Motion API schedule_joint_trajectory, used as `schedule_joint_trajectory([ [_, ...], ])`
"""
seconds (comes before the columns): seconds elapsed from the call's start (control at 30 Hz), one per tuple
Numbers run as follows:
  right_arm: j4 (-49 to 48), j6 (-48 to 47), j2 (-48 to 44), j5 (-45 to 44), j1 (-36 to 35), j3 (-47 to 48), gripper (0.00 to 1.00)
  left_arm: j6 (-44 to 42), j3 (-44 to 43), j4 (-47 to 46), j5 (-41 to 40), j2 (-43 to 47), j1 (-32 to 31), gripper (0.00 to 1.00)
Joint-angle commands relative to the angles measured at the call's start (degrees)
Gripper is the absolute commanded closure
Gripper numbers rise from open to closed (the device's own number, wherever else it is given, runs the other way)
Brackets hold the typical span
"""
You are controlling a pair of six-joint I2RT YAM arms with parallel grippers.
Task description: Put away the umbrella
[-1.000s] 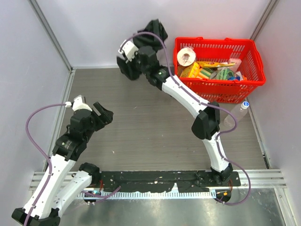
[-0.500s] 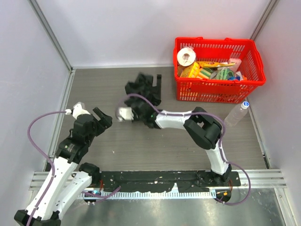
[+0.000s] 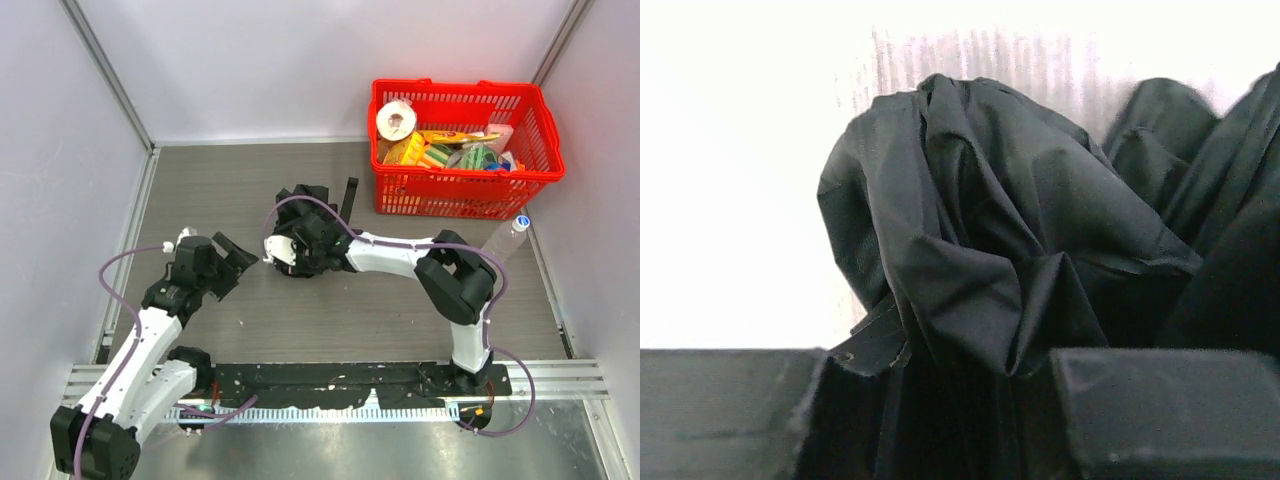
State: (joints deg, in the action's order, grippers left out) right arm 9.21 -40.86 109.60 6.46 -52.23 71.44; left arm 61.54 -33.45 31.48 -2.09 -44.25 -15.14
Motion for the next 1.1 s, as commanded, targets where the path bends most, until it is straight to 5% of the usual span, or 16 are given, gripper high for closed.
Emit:
schedule_joint_trajectory([
  [0.0, 10.0, 7.5, 3.7, 9.7, 0.5, 4.8, 0.99, 6.2, 1.3, -10.6, 13.1, -3.6, 1.8, 0.13],
  [0.23, 17.9, 13.1, 9.9, 18.1, 3.2, 10.4, 0.99, 21.5, 13.9, -30.0, 27.1, -12.8, 5.9, 0.12],
  [0.47, 25.3, 17.5, 15.6, 30.3, 6.4, 17.1, 0.99, 24.1, 13.7, -35.5, 28.0, -18.0, 5.9, 0.08],
  [0.73, 23.0, 24.9, 20.0, 40.6, 9.3, 17.5, 0.99, 27.1, 20.0, -47.4, 22.8, -15.3, 5.8, 0.03],
  [1.07, 13.8, 32.1, 20.8, 47.8, 12.4, 14.3, 0.99, 28.7, 17.5, -68.0, 21.2, -35.7, -0.4, 0.0],
])
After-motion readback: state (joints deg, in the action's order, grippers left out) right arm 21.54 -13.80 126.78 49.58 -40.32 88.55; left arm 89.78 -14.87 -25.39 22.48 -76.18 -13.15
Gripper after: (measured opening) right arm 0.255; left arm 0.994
